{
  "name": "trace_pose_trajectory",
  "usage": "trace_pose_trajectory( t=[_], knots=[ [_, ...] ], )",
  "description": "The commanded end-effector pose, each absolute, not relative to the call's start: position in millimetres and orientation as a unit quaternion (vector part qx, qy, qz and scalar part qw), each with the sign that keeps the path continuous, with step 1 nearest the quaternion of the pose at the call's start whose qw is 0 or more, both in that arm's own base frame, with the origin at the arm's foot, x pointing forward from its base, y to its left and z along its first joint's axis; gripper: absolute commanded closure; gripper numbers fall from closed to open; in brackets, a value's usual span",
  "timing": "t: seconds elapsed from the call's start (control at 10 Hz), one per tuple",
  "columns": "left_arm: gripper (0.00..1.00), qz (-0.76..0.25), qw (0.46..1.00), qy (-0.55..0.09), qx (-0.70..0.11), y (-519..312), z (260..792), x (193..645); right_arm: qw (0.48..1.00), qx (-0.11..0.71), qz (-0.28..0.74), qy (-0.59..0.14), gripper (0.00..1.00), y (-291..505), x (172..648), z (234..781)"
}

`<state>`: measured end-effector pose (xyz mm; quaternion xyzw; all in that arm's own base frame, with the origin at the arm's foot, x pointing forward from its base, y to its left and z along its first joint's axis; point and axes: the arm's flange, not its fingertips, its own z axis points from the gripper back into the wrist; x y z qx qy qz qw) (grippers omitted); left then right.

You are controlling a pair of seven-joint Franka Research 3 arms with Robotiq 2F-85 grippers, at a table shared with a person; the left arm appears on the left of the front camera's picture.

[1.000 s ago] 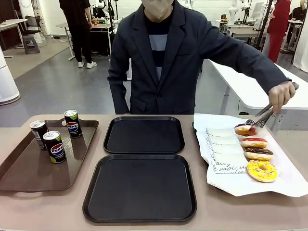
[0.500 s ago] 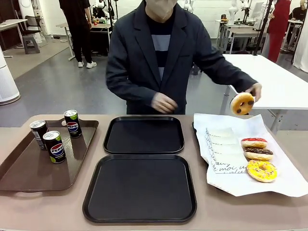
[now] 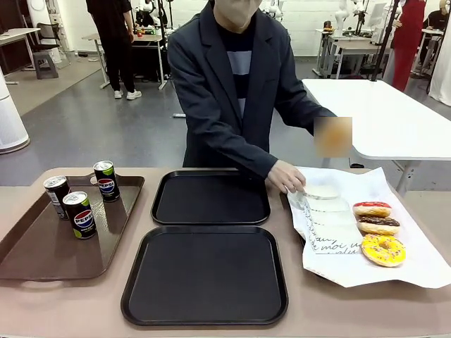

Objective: Set up donuts and drinks on trays.
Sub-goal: Pick up one Pepsi coke and place it on the Flat Tray.

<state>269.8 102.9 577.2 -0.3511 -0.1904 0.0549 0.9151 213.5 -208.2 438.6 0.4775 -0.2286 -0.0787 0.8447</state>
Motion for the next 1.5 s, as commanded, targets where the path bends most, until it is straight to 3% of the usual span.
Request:
trace_pose_trajectory(
  t=[0.0,0.4,0.9,1.0,1.1,1.4],
  knots=[
    [0.0,0.03,0.956,-0.19,-0.222,57,581,273,0.842,0.482,-0.077,-0.23,0.0,-209,213,437],
    [0.0,-0.033,0.985,-0.168,0.028,-55,536,323,0.842,0.482,-0.077,-0.23,0.0,-209,213,437],
    [0.0,-0.022,0.99,-0.135,0.035,-93,467,382,0.842,0.482,-0.077,-0.23,0.0,-209,213,437],
    [0.0,-0.018,0.992,-0.127,-0.001,-88,466,382,0.842,0.482,-0.077,-0.23,0.0,-209,213,437],
    [0.0,-0.036,0.989,-0.137,0.042,-93,466,367,0.842,0.482,-0.077,-0.23,0.0,-209,213,437],
    [0.0,-0.036,0.989,-0.137,0.042,-93,466,367,0.842,0.482,-0.077,-0.23,0.0,-209,213,437]
  ],
)
